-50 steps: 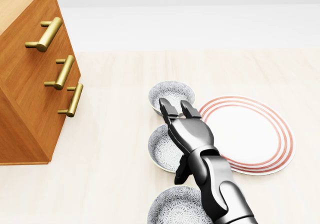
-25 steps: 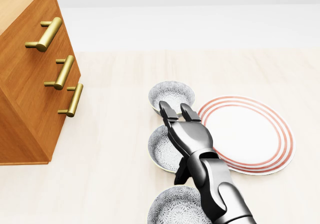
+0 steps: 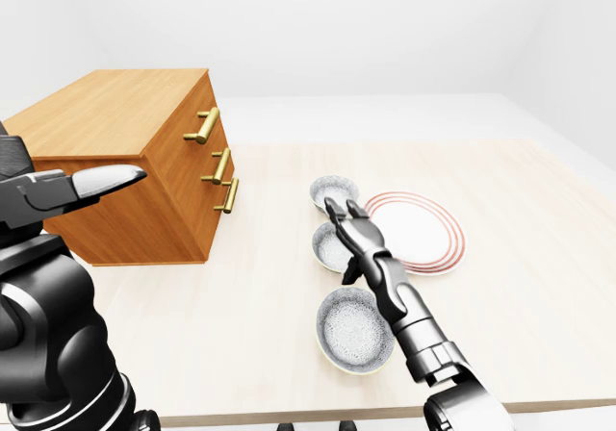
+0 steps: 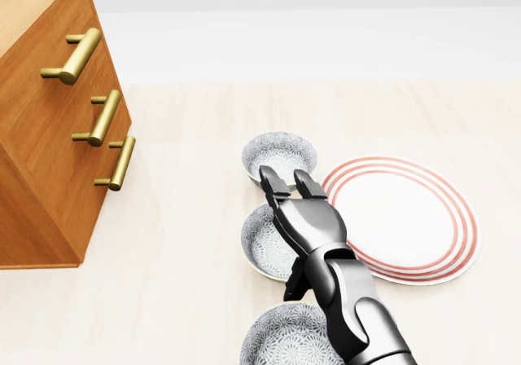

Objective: Put the bowl in the middle on the plate.

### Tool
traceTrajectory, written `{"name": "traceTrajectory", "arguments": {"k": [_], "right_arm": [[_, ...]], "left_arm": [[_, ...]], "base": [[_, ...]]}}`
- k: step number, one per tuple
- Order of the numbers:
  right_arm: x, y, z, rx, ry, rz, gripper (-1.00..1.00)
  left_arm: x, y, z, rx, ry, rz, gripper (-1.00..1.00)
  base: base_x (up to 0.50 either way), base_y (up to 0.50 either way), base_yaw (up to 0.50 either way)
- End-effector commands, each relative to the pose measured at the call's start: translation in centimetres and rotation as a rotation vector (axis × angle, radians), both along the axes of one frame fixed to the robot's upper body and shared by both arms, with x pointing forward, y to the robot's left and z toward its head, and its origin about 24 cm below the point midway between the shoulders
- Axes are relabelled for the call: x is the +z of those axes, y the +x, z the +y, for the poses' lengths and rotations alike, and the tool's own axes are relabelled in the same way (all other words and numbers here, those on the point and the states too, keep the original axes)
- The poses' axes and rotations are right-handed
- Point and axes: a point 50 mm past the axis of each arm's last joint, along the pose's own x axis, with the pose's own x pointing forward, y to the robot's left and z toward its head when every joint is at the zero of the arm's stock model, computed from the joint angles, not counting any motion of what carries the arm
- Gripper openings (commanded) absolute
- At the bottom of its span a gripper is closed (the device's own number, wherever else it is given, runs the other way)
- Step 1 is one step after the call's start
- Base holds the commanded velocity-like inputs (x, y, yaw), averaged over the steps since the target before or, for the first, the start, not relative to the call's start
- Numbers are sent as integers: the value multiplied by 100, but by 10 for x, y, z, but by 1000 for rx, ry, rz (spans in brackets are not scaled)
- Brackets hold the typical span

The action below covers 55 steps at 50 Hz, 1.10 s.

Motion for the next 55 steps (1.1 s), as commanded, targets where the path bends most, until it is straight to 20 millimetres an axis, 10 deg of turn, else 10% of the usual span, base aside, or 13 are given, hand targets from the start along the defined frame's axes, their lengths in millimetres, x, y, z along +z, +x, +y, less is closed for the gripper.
{"name": "traceTrajectory", "arguments": {"k": [1, 55], "right_arm": [[0, 0, 0, 0, 0, 0, 100], [-11, -3, -1, 4, -9, 19, 44]], "left_arm": [[0, 0, 0, 0, 0, 0, 100], [0, 0, 0, 1, 1, 2, 100]], "base": [[0, 0, 0], [0, 0, 0]]}}
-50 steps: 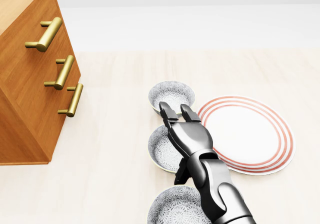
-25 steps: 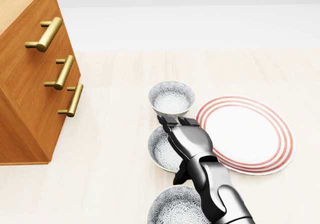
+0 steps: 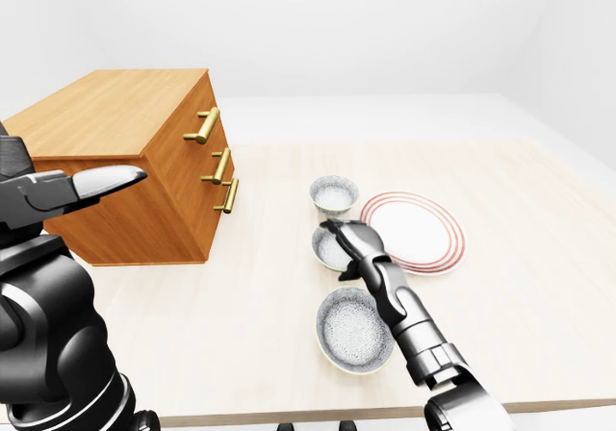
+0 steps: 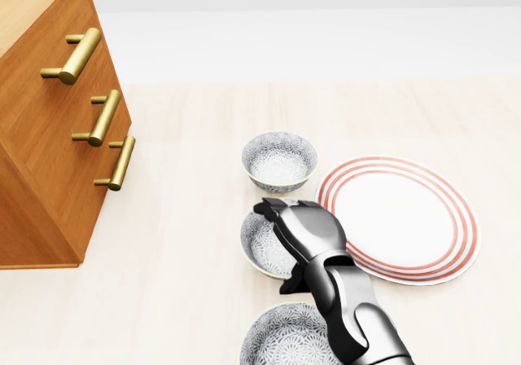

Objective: Put the bowl in the middle on the plate.

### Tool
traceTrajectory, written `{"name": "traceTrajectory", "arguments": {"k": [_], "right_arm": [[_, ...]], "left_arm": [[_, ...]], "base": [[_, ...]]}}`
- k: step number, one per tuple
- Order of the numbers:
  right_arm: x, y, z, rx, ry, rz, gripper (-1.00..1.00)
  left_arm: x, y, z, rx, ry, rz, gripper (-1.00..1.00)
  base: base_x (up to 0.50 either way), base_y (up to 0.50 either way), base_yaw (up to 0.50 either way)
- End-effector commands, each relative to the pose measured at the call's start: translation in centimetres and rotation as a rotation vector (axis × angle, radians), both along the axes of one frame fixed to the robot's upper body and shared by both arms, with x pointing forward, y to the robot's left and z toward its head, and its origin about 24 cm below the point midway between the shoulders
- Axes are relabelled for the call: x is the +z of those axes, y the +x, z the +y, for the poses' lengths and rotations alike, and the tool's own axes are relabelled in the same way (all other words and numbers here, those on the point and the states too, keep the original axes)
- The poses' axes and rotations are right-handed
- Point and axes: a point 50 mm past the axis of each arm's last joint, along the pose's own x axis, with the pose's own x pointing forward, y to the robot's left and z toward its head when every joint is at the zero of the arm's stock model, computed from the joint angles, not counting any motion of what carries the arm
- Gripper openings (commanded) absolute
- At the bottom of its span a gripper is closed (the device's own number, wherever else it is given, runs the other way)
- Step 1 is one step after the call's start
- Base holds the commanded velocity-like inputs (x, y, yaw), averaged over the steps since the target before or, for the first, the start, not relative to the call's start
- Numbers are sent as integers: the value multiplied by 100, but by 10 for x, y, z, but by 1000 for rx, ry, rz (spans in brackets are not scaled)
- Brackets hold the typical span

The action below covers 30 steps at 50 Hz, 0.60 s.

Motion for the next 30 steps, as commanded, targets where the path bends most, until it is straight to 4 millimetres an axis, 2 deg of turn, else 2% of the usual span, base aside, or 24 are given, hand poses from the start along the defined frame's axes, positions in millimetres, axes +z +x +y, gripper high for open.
{"name": "traceTrajectory", "arguments": {"k": [1, 11, 14, 30], "right_arm": [[0, 0, 0, -1, 0, -3, 44], [-2, -1, -1, -2, -1, 1, 44], [-3, -1, -1, -1, -3, 6, 36], [-5, -9, -2, 2, -9, 28, 25]], "left_arm": [[0, 0, 0, 1, 0, 1, 100], [0, 0, 0, 1, 0, 1, 100], [0, 0, 0, 1, -1, 1, 100], [1, -1, 0, 0, -4, -5, 100]], "base": [[1, 0, 0], [0, 0, 0], [0, 0, 0], [0, 0, 0]]}}
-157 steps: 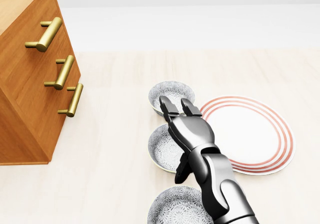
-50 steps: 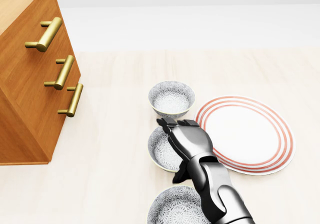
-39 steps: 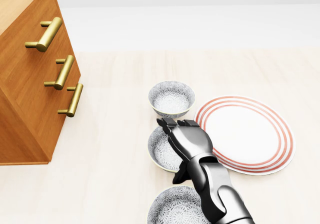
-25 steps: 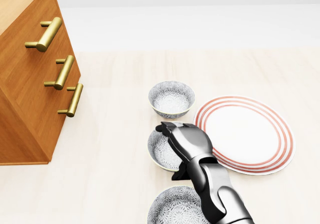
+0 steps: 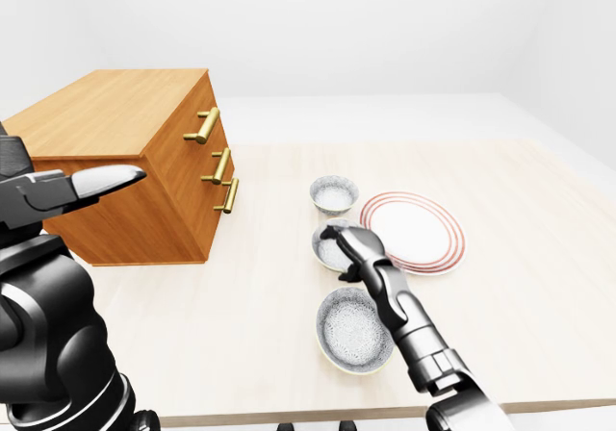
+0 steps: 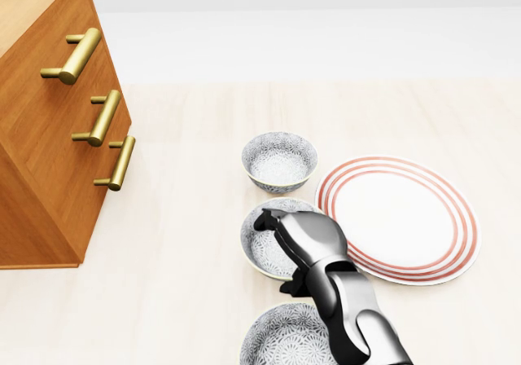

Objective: Put the bowl in the middle on the plate.

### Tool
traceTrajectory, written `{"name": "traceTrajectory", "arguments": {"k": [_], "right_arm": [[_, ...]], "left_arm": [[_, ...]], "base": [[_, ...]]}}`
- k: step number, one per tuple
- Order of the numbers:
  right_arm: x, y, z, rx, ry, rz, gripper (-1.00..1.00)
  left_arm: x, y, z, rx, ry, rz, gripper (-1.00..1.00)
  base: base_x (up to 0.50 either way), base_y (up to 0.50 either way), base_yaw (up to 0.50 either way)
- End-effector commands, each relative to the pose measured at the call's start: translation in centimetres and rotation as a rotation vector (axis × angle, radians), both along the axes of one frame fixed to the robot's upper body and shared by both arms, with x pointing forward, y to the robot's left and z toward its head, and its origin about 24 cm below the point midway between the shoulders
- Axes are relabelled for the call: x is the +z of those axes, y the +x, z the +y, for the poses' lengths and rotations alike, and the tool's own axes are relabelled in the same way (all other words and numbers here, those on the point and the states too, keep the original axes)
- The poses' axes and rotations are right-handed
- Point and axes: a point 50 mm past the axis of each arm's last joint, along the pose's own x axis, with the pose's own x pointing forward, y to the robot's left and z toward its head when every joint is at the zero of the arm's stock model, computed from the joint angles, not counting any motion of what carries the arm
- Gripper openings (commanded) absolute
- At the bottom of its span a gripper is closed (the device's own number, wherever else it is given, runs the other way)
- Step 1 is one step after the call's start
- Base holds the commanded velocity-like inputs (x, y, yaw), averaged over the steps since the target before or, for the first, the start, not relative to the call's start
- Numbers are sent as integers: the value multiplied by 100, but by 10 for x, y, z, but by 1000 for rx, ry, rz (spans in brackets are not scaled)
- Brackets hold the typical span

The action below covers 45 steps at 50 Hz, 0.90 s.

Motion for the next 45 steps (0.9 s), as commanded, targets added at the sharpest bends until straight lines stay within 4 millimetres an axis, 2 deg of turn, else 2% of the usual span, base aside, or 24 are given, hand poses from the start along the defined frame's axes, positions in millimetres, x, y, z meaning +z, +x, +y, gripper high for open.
{"name": "traceTrajectory", "arguments": {"k": [1, 15, 16, 20, 22, 24, 25, 29, 30, 31, 32, 35, 45], "right_arm": [[-1, -4, -1, 1, -4, 8, 24], [-5, -17, -4, -1, 2, 24, 7], [-5, -17, -4, -1, 1, 25, -9], [-5, -17, -4, -2, 2, 25, -15], [-5, -17, -4, -2, 3, 25, -26], [-5, -17, -4, -2, 3, 25, -26], [-6, -17, -4, -1, 2, 26, -56], [-6, -17, -4, -2, 3, 25, -59], [-5, -17, -4, -1, 4, 25, -76], [-5, -17, -4, -1, 4, 25, -76], [-5, -17, -4, -1, 3, 24, -95], [-5, -17, -4, -1, 4, 24, -100], [0, -16, -4, 2, 4, 12, -100]], "left_arm": [[1, -1, 0, 0, -1, -4, 100], [1, -1, 0, 1, -1, -4, 100], [1, -1, 0, 1, -1, -4, 100], [1, -1, 0, 1, -1, -5, 100], [0, -1, 0, 1, -1, -4, 100], [0, -1, 0, 1, -1, -4, 100], [0, -1, 0, 1, -2, -5, 100], [0, -1, 0, 1, -1, -2, 100], [0, -1, 0, 1, -2, -5, 100], [0, -2, 0, 1, -2, -5, 100], [0, -2, 0, 1, -2, -5, 100], [0, -1, 0, 2, -2, -4, 100], [1, -1, 0, 2, -4, -5, 100]], "base": [[0, 0, 0], [0, 0, 0], [0, 0, 0], [0, 0, 0], [0, 0, 0], [0, 0, 0], [0, 0, 0], [0, 0, 0], [0, 0, 0], [0, 0, 0], [0, 0, 0], [0, 0, 0], [0, 0, 0]]}}
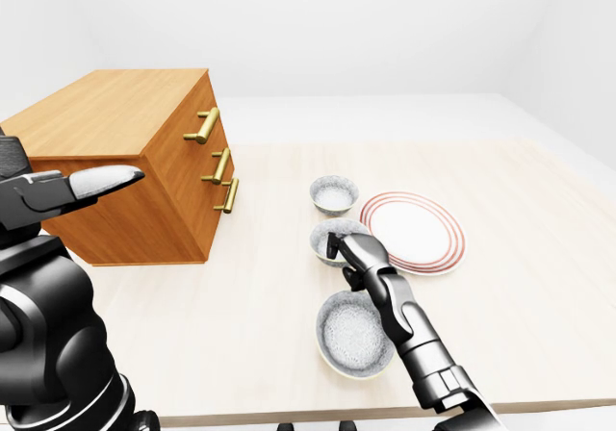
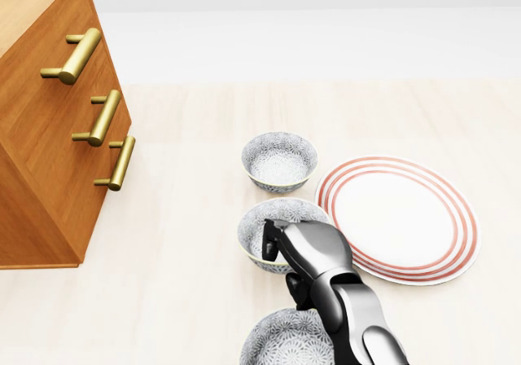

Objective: Put the bowl in the middle on the plate.

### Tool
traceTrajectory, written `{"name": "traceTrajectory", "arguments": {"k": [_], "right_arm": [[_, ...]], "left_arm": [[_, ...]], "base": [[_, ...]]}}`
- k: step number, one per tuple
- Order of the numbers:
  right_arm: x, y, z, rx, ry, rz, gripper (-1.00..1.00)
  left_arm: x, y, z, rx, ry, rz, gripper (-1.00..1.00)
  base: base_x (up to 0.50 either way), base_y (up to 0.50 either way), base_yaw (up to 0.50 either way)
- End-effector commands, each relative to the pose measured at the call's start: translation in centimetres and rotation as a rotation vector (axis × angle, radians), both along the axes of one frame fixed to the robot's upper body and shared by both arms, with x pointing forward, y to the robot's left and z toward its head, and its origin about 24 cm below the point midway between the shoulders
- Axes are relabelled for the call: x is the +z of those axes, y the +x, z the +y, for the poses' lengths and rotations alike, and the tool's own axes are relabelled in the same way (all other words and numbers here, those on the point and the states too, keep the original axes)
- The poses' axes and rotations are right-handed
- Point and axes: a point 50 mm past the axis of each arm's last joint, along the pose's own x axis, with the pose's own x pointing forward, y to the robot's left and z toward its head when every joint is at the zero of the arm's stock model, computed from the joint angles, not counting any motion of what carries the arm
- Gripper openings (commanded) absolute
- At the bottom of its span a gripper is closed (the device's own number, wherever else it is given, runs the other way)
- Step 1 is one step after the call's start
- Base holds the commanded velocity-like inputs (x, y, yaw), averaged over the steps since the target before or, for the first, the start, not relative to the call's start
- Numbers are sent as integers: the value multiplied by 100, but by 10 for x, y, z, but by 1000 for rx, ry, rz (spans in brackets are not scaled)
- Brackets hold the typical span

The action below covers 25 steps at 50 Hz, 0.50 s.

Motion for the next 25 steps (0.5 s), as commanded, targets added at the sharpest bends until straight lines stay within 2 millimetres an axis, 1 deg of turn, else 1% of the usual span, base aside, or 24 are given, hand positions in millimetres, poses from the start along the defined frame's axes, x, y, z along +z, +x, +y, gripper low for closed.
{"name": "traceTrajectory", "arguments": {"k": [1, 12, 25], "right_arm": [[2, -2, -1, -1, 13, 1, -100], [7, 0, 0, 4, 7, -11, -100], [18, 5, 0, 8, 7, -32, -100]], "left_arm": [[0, 0, 0, 1, -2, -1, 100], [1, -1, 0, 0, -4, -5, 100], [1, -1, 0, -1, -4, -5, 100]], "base": [[0, 0, 0], [0, 0, 0], [0, 0, 0]]}}
